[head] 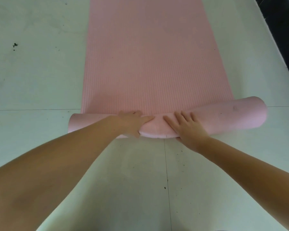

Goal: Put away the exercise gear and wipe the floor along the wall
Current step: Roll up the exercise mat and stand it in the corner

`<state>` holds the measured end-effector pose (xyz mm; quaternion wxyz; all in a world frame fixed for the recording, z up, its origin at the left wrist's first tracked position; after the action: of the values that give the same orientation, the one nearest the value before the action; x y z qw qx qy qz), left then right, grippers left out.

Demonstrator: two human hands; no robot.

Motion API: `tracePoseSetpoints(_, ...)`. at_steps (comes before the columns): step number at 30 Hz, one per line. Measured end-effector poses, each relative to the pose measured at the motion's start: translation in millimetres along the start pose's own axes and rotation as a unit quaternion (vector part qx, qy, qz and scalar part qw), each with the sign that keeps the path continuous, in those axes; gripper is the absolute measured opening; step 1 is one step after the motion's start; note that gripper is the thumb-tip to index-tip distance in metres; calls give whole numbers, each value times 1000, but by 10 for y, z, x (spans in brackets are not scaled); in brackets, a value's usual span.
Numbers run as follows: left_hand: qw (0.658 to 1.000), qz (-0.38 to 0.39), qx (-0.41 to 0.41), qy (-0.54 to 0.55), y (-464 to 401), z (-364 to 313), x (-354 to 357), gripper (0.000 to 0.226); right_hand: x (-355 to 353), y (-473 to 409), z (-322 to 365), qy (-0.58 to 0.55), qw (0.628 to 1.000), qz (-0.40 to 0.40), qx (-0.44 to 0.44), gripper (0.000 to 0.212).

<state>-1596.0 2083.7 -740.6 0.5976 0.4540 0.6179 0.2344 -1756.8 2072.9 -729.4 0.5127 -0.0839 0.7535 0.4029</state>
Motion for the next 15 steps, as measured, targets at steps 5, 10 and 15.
tracePoseSetpoints(5, 963, -203, -135, -117, 368, 44, 164, 103, -255, 1, -133, -92, 996, -5, -4, 40)
tracePoseSetpoints(10, 980, -181, -59, -55, 358, 155, 5, 73, -431, -112, -239, -143, 987, 69, -28, 30)
tracePoseSetpoints(15, 998, -13, 11, 66, 203, 389, -437, 53, -530, -461, -432, -214, 949, 231, -30, 34)
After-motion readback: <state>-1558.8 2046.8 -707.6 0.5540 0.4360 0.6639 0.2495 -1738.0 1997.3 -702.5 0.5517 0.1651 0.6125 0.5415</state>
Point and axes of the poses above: each hand's wrist, its own y-axis away from the middle knuckle, its own x-axis out of the palm, z = x × y, the point moved 8 cm from there along -y, towards the middle knuckle, and after that the axes turned 14 degrees about z, right-handed, at the moved point
